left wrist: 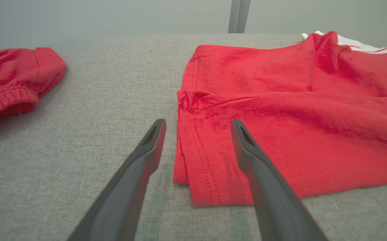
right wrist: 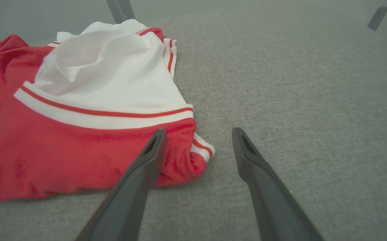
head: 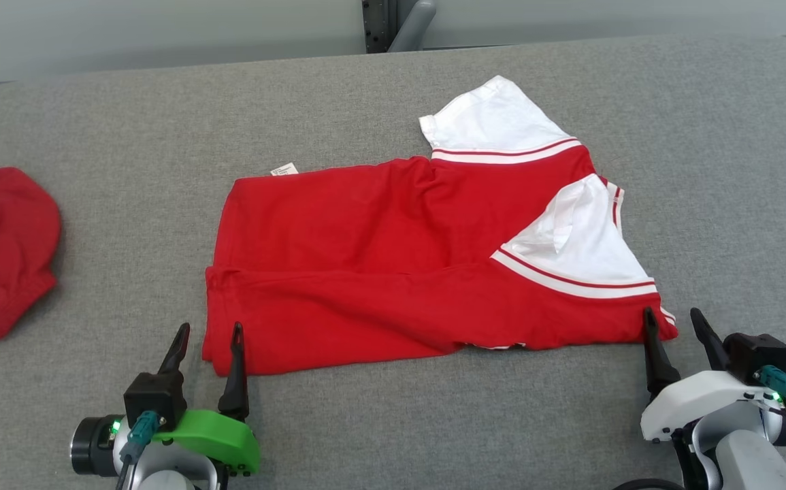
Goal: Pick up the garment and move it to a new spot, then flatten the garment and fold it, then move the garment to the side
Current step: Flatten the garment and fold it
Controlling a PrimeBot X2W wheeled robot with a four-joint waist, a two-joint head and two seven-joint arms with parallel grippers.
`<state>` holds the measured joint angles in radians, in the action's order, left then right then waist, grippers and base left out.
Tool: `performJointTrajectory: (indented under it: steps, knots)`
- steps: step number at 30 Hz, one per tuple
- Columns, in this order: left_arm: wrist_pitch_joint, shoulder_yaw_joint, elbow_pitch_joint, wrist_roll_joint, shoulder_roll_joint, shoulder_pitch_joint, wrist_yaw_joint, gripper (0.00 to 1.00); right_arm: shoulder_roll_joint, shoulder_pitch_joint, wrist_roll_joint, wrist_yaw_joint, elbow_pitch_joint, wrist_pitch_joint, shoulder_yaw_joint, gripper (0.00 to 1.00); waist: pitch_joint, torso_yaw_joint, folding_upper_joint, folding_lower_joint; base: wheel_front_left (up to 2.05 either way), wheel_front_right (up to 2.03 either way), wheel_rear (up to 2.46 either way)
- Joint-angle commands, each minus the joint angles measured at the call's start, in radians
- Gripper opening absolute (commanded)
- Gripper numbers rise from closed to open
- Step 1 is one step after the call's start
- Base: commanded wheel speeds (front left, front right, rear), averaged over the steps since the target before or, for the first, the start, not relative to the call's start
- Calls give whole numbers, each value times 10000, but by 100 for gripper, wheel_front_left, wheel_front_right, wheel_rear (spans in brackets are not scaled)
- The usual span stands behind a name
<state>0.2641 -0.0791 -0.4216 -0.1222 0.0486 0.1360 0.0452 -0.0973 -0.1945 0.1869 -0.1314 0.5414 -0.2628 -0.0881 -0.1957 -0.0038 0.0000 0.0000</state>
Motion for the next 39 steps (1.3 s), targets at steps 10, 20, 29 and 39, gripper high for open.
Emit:
performJointTrajectory:
  steps: [10, 20, 29, 39]
  knots:
    - [1, -66, -19, 50, 37, 54, 73, 100, 122, -331, 158, 15, 996, -25, -73, 0, 72, 161, 0, 0, 0, 0, 0]
    - [1, -46, -291, -373, 37, -46, 94, 100, 32, -202, 206, 15, 529, -25, -4, 0, 101, 102, 0, 0, 0, 0, 0]
    - [1, -107, -650, -612, 37, 180, 190, 100, 6, -276, 269, 15, 300, -25, 168, 0, -51, -4, 0, 0, 0, 0, 0]
    - [1, 160, -1324, -669, 38, 526, 242, 100, -55, -355, 307, 15, 173, -25, 214, 0, -238, -90, 0, 0, 0, 0, 0]
